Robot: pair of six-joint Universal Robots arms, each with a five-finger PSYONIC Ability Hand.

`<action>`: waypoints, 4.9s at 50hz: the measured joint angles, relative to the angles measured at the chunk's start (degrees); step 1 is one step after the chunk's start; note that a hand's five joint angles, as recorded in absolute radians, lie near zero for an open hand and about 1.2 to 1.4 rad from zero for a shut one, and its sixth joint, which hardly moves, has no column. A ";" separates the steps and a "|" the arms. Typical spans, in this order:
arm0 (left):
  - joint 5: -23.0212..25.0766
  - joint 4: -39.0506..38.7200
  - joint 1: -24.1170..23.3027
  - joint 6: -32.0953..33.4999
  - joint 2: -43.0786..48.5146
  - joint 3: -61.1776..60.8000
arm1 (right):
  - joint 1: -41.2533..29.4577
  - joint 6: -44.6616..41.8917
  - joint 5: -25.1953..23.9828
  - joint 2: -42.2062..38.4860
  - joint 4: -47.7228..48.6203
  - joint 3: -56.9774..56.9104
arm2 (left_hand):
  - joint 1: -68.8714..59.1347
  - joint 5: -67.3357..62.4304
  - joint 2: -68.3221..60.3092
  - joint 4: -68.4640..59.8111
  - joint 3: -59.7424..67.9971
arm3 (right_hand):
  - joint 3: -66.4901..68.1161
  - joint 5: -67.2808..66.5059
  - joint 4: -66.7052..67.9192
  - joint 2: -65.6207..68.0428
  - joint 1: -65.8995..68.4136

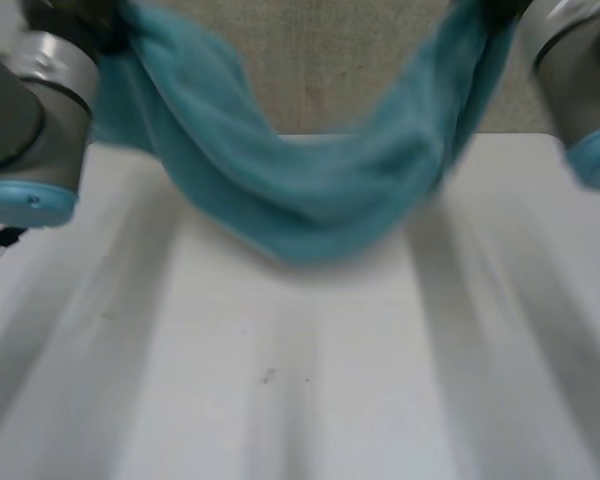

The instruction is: Fold the laundry

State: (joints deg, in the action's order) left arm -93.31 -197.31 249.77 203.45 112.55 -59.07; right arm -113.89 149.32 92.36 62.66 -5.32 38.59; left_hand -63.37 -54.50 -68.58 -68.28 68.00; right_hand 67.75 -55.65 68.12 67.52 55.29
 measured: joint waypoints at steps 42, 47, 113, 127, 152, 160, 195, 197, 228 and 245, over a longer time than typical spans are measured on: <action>2.49 14.80 7.74 -7.12 -14.91 -52.61 | 16.99 -6.74 -13.19 10.43 11.45 65.02 | 30.60 32.28 36.37 35.92 -35.68 | 0.25 -0.31 0.24 0.01 0.00; 2.53 14.28 7.48 -7.20 -16.42 -47.79 | 17.06 -6.71 -13.02 10.34 12.18 65.12 | 36.49 38.98 41.90 42.17 -41.17 | 0.25 -0.31 0.24 0.01 0.00; 8.35 1.50 7.77 -17.63 6.71 5.12 | 16.99 4.57 -0.36 0.76 23.82 17.62 | 0.70 0.79 0.14 -0.01 0.22 | 0.35 -0.31 0.27 0.05 0.00; 5.74 -12.10 7.24 -17.40 -3.71 -17.47 | 18.40 15.64 -6.98 6.00 33.41 35.97 | 0.70 0.79 0.05 -0.22 0.32 | 0.35 -0.31 0.27 0.05 0.00; 6.66 -5.35 6.17 -11.65 -4.15 -44.63 | 31.86 -25.74 -27.92 10.76 -7.51 60.11 | 0.70 0.79 -0.08 -0.26 0.41 | -54.66 51.27 -54.31 -53.96 -42.90; 6.58 -5.45 6.06 -11.71 -4.62 -44.72 | 28.55 -7.93 -27.74 14.27 -11.02 51.92 | 0.70 0.79 -0.08 -0.26 0.41 | -55.32 51.83 -54.43 -54.63 -43.12; 6.65 -5.70 6.79 -11.76 -4.62 -45.36 | 10.80 -11.21 -17.92 -9.48 -8.61 39.47 | 0.70 0.79 -0.09 -0.27 0.42 | -28.01 27.50 -28.59 -27.93 -21.38; 6.66 -5.71 6.79 -11.76 -4.63 -45.36 | 10.82 -11.17 -17.98 -9.44 -8.52 39.70 | 0.70 0.79 -0.09 -0.27 0.42 | -26.30 25.85 -26.82 -25.94 -19.90; 6.58 -5.68 6.54 -11.77 -4.62 -45.61 | 13.93 -11.12 -18.52 -6.31 -6.60 44.43 | 0.70 0.79 -0.10 -0.27 0.42 | -20.31 20.10 -20.56 -20.78 -18.91; 6.56 -5.63 6.44 -11.77 -4.68 -45.63 | 15.96 -10.19 -21.80 -1.73 -4.95 47.33 | 0.70 0.79 -0.11 -0.27 0.42 | -20.23 19.85 -20.51 -20.21 -14.78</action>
State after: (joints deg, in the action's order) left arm -86.75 -202.95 256.21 191.69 107.87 -104.70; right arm -97.92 139.13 70.57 60.93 -10.26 85.92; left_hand -62.68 -53.72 -68.68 -68.55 68.42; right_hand 47.52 -35.80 47.60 47.31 40.51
